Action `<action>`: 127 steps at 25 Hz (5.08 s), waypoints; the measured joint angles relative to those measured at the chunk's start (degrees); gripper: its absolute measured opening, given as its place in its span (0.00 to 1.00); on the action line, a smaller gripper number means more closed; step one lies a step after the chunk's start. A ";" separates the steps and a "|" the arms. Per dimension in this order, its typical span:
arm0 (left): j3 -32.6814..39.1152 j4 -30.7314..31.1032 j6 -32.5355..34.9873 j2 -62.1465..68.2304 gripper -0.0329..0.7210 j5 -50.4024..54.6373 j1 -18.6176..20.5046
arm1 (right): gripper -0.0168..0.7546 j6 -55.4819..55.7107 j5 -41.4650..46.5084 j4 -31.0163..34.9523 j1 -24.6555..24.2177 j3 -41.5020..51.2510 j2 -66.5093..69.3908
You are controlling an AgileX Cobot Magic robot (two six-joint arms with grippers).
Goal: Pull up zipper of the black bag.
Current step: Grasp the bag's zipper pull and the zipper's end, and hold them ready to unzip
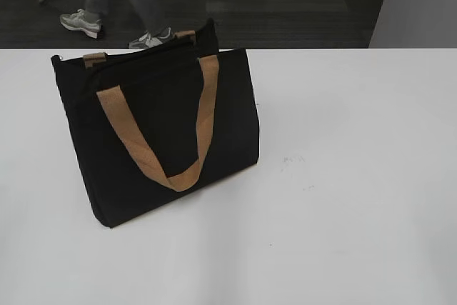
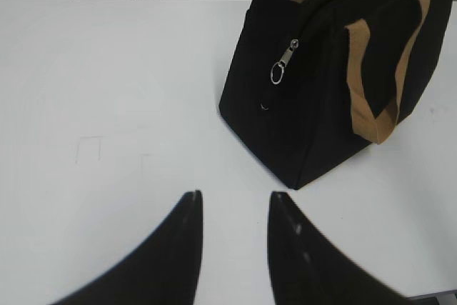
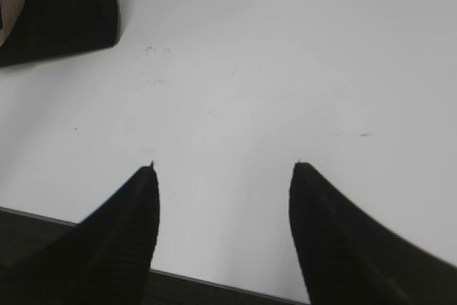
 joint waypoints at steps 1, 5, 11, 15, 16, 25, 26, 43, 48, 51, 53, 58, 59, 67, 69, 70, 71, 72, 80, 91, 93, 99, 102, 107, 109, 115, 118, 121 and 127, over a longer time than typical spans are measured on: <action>0.00 0.00 0.00 0.00 0.36 0.00 0.00 | 0.61 0.00 0.00 0.00 0.00 0.00 0.00; 0.00 0.00 0.00 0.00 0.36 0.00 0.00 | 0.61 0.00 0.05 0.00 0.00 0.00 0.00; 0.00 0.00 0.00 0.00 0.36 0.00 0.00 | 0.61 0.00 0.05 0.00 0.00 0.00 0.00; 0.00 0.00 0.00 0.00 0.36 0.00 0.00 | 0.61 0.00 0.05 0.00 0.00 0.00 0.00; 0.00 0.00 0.00 0.00 0.36 0.00 0.00 | 0.61 0.00 0.05 0.00 0.00 0.00 0.00; 0.00 0.00 0.00 0.00 0.36 0.00 0.00 | 0.61 0.00 0.05 0.00 0.00 0.00 0.00; 0.00 0.00 0.00 0.00 0.36 0.00 0.00 | 0.61 0.00 0.05 0.00 0.00 0.00 0.00; 0.00 0.02 0.00 0.00 0.39 0.00 0.00 | 0.61 -0.05 0.00 0.00 0.00 0.00 0.00; 0.00 0.02 0.00 0.00 0.52 -0.24 0.00 | 0.61 -0.05 0.00 0.00 0.00 0.00 0.00; -0.80 0.17 0.00 1.20 0.54 -0.33 0.00 | 0.61 -0.05 0.00 0.00 0.00 0.00 0.00; -1.77 0.65 0.00 3.88 0.55 0.07 0.00 | 0.61 -0.05 0.00 0.00 0.00 0.00 0.00; -2.75 1.61 0.00 15.73 0.55 0.39 0.00 | 0.61 -0.05 0.00 0.00 0.00 0.00 0.00; -2.75 1.84 0.00 18.52 0.55 0.39 0.00 | 0.61 -0.05 0.00 0.00 0.00 0.00 0.00; -2.75 2.18 7.31 35.39 0.55 -11.27 0.00 | 0.61 -0.05 0.00 0.00 0.00 0.00 0.00; -2.75 1.02 12.38 38.69 0.55 -15.43 0.00 | 0.61 -0.05 0.04 0.00 0.00 0.00 0.00; -2.75 0.02 14.33 40.01 0.55 -16.84 0.00 | 0.61 -0.05 0.04 0.00 0.00 0.00 0.00; -2.75 -1.06 16.41 41.60 0.55 -18.27 0.00 | 0.61 -0.05 0.04 0.00 0.00 0.00 0.00; -2.75 -1.93 18.25 43.18 0.55 -19.42 0.00 | 0.61 -0.05 0.04 0.00 0.00 0.00 0.00; 0.62 -29.75 52.49 56.29 0.55 -31.11 0.00 | 0.61 -0.05 0.04 0.00 0.00 0.00 0.00; 5.30 -62.65 92.72 71.47 0.55 -39.96 0.00 | 0.61 -0.07 0.04 0.00 0.00 0.00 0.00; 5.30 -67.81 100.73 75.39 0.55 -37.22 0.00 | 0.61 -0.07 0.04 0.00 0.00 0.00 0.00; 5.30 -82.69 122.11 82.90 0.55 -33.72 0.00 | 0.61 -0.07 0.04 0.00 0.00 0.00 0.00; 5.30 -87.63 131.34 84.90 0.57 -32.64 0.00 | 0.61 -0.07 0.04 0.00 0.00 0.00 0.00; 4.38 -89.04 137.98 89.13 0.64 -32.36 0.00 | 0.61 -0.07 0.04 0.00 0.00 0.00 0.00; 3.54 -89.05 138.40 91.17 0.64 -32.36 0.00 | 0.61 -0.07 0.04 0.00 0.00 0.00 0.00; -0.10 -89.09 138.56 92.93 0.65 -32.85 0.00 | 0.61 -0.07 0.04 0.00 0.00 0.00 0.00; -1.19 -89.25 138.61 92.93 0.65 -33.59 0.00 | 0.61 -0.07 0.04 0.00 0.00 0.00 0.00; -1.90 -89.30 138.61 93.00 0.65 -33.95 0.00 | 0.61 -0.07 0.04 0.00 0.00 0.00 0.00; -3.99 -89.30 138.61 95.92 0.65 -33.96 0.00 | 0.61 -0.07 0.04 0.00 0.00 0.00 0.00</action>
